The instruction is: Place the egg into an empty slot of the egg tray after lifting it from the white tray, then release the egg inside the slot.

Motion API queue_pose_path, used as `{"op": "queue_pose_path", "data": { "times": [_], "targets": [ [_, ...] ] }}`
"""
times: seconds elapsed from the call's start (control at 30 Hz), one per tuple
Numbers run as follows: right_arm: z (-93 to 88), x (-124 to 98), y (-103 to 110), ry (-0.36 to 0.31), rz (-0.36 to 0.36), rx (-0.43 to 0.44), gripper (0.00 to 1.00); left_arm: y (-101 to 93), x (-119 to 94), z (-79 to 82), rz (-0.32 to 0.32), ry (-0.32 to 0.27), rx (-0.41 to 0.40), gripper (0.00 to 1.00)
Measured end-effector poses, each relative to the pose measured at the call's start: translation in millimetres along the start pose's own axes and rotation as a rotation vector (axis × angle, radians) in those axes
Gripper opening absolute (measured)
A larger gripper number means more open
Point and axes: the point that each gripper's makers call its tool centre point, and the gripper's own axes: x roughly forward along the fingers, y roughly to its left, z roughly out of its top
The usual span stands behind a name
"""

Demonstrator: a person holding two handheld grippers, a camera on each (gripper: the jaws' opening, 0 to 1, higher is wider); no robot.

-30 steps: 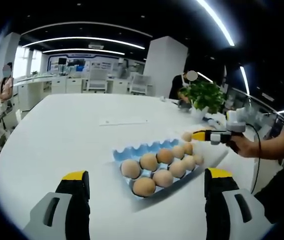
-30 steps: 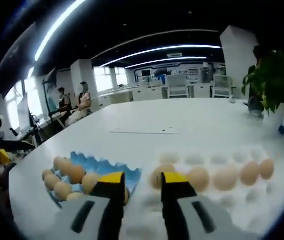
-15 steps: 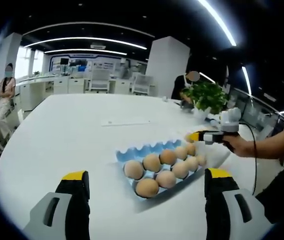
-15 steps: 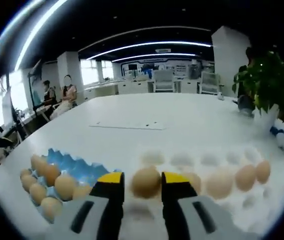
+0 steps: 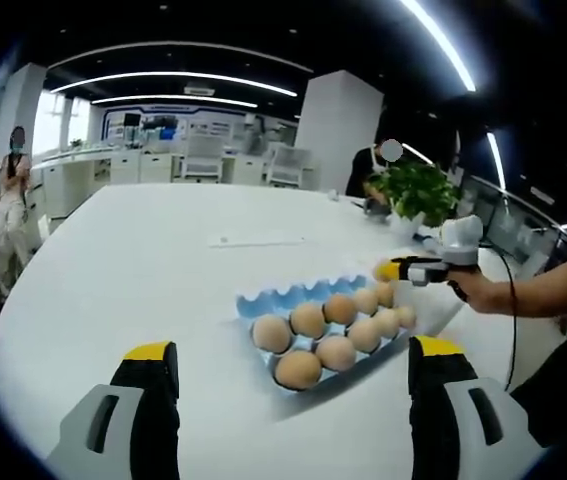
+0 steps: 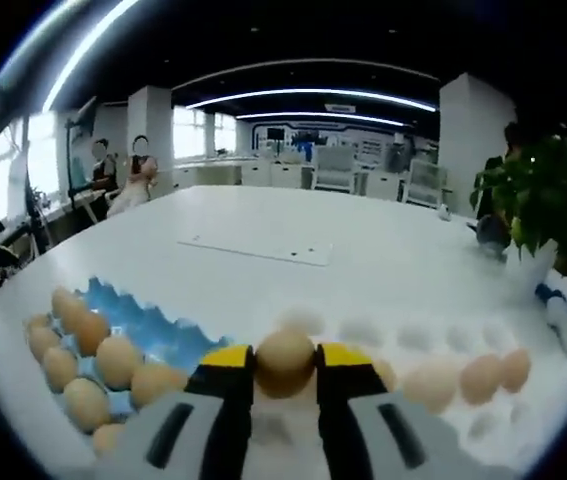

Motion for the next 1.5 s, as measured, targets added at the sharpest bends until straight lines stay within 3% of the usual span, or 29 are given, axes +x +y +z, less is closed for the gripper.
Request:
{"op": "queue_pose_path", "data": {
  "times": [0.27, 0.43, 0.73, 1.5],
  "targets": [
    [22.2, -4, 20, -0.050, 0.054, 0.023, 0.24, -1.8, 2, -0.6, -0.008, 0.001, 0.006, 0.96],
    [36.3, 0, 43, -0.074, 0.105, 0.010, 0.24, -0.2, 1, -1.3, -0.009, 0.004, 0.009, 0.96],
    [41.1, 11, 82, -0.071, 0.183, 0.012, 0.24, 2.1, 0, -2.3, -0.013, 0.004, 0.010, 0.96],
    [48.2, 45, 217, -0.036, 0.471, -0.081, 0.24, 11.7, 0, -2.6, -0.028, 0.016, 0.037, 0.96]
  ]
}}
